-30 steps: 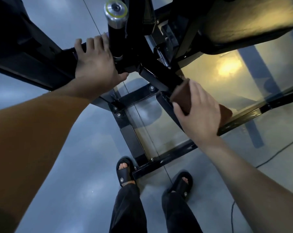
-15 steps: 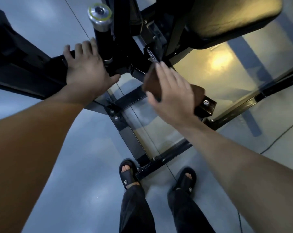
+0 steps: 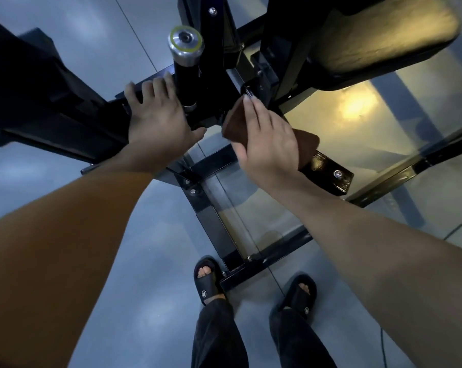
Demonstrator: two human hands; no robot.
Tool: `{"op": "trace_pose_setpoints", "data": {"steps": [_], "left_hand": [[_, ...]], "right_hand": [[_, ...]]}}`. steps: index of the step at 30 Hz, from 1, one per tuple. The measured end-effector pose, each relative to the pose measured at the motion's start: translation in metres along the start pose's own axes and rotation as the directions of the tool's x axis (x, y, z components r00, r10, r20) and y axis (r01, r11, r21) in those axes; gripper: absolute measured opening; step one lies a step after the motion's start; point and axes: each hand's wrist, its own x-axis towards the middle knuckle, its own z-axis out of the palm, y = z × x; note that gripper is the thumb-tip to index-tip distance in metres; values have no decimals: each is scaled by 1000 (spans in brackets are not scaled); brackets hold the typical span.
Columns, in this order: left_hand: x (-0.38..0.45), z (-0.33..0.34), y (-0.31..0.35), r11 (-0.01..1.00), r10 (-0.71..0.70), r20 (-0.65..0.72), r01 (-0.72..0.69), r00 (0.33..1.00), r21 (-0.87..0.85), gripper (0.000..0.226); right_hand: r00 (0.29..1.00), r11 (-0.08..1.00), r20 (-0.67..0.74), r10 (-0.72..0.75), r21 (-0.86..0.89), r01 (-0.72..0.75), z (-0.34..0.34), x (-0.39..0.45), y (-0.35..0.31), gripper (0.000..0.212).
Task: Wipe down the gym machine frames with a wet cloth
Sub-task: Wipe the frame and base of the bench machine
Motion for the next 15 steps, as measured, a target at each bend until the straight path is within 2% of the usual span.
{"op": "trace_pose_setpoints", "data": {"steps": [3,7,10,12,15], "left_hand": [[-1,-1,-1,1000,-7,18,6,1000,21,108],[0,0,1,999,-15,33,14,999,38,109],[1,1,0,999,-20,35,19,999,31,109],[1,2,0,999,-19,46,18,999,27,110],[2,2,0,1000,-21,44,20,999,23,110]], "right_hand": [[999,984,41,-30,176,22,-15,0,0,68],[999,917,47,4,398,-22,-49,-23,9,53],[963,833,266,40,524,-180,-65,-38,15,48],[929,737,358,96,602,-308,-72,-42,22,38],[883,501,416,218,728,-467,-81,-29,31,29]]}}
